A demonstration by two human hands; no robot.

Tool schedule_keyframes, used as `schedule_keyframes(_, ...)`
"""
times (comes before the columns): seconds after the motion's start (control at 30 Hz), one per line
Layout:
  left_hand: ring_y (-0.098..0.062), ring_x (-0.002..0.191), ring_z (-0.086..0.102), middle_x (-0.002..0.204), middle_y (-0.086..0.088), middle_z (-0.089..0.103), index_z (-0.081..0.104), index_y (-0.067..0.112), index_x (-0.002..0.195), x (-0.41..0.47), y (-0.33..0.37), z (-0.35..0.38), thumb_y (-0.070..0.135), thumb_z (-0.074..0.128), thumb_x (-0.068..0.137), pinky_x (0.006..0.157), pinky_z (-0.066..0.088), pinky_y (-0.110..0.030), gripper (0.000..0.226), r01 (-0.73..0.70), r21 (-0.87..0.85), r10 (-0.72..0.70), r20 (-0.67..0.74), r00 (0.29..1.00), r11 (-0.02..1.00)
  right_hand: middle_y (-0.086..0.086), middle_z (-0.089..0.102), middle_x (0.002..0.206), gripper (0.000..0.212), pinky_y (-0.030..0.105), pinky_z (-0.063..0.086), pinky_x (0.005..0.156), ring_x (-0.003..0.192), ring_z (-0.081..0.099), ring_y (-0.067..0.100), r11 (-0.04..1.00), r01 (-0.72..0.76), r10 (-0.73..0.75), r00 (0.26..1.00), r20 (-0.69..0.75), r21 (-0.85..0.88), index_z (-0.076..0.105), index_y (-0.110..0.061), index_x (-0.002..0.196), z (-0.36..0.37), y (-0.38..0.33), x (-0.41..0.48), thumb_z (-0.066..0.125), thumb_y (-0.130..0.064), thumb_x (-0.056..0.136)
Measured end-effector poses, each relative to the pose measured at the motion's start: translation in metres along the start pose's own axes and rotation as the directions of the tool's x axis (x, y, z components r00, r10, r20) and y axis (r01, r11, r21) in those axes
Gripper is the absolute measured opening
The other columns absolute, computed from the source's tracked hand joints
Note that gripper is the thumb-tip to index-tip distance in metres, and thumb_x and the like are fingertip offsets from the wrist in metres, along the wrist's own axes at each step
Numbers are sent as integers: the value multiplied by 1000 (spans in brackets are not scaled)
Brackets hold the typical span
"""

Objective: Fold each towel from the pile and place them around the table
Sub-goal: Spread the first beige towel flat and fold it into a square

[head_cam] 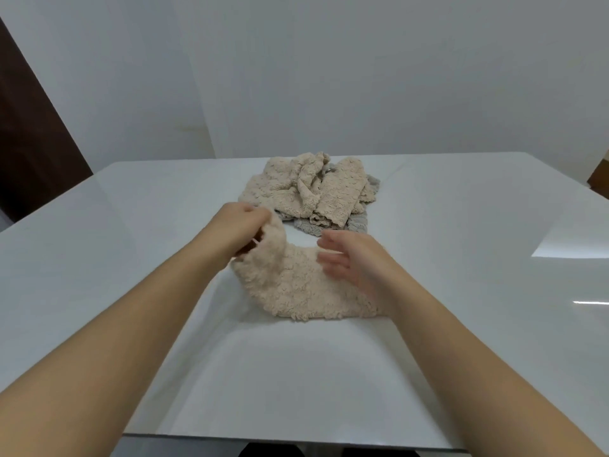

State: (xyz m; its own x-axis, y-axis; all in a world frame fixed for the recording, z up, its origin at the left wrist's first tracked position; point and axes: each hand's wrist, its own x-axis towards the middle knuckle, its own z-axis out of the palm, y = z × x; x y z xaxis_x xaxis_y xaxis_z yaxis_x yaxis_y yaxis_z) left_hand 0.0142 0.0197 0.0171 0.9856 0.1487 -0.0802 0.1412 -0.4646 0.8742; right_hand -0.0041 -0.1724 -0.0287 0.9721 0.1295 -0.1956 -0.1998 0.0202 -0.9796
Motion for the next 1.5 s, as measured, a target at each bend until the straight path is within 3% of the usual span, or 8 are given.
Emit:
schedule_keyframes(0.17,-16,64,66,76,-9,73,61,13,102,-19,30,46,24,45,100,58,51,-25,20,-97,-286,184,296,937,953,19,66,111,68,40,59,71,85,70,32,789,-318,197,941,274,525,68,0,114,-16,-7,-9,32,-56,100)
schedule_keyframes(0.27,-10,86,65,93,1,74,65,19,107,-19,9,57,15,43,100,77,48,-25,23,-292,-210,319,109,941,933,21,71,103,73,43,58,73,85,73,32,776,-321,200,942,271,543,77,2,91,-33,-7,-12,34,-56,99)
schedule_keyframes(0.4,4,129,39,139,17,49,53,26,136,-24,-24,72,21,44,102,109,28,-19,35,-462,88,447,151,882,883,23,67,117,46,43,54,88,100,68,35,822,-348,265,935,237,452,64,0,120,-44,-1,-6,44,-35,99)
schedule_keyframes(0.6,2,144,-14,162,12,-7,3,23,156,-27,-36,93,41,24,104,120,-8,-31,59,-573,441,411,413,813,691,19,71,107,25,33,60,68,84,71,27,928,-306,295,952,81,212,60,1,116,-55,-4,1,48,-10,97)
schedule_keyframes(0.93,-11,148,-13,163,-1,-8,0,13,156,-29,-23,114,43,19,103,120,-9,-39,64,-518,668,311,415,855,534,10,74,95,27,40,57,84,85,70,22,964,73,-134,963,-234,-255,70,-23,94,-67,11,12,57,-2,85)
schedule_keyframes(1.07,-15,149,-13,163,-4,-9,-1,11,155,-28,-23,120,44,16,103,120,-8,-42,65,-498,711,267,420,867,497,4,70,100,35,39,53,86,85,64,18,932,67,-169,950,-263,-355,66,-19,120,-70,20,20,59,-11,87)
schedule_keyframes(1.3,-20,150,-8,163,-7,-5,0,10,155,-30,-24,130,46,13,102,118,-10,-51,66,-451,786,227,390,892,422,3,53,142,48,30,38,106,125,53,18,644,196,-469,865,-179,-739,47,-13,143,-61,7,12,48,-9,95)
schedule_keyframes(1.5,-18,134,37,144,0,45,39,25,140,0,-13,88,28,32,100,119,8,-53,41,-354,542,275,223,935,763,7,43,144,36,43,29,109,135,38,29,259,176,-134,980,145,-950,41,-15,137,-53,13,5,31,-23,102)
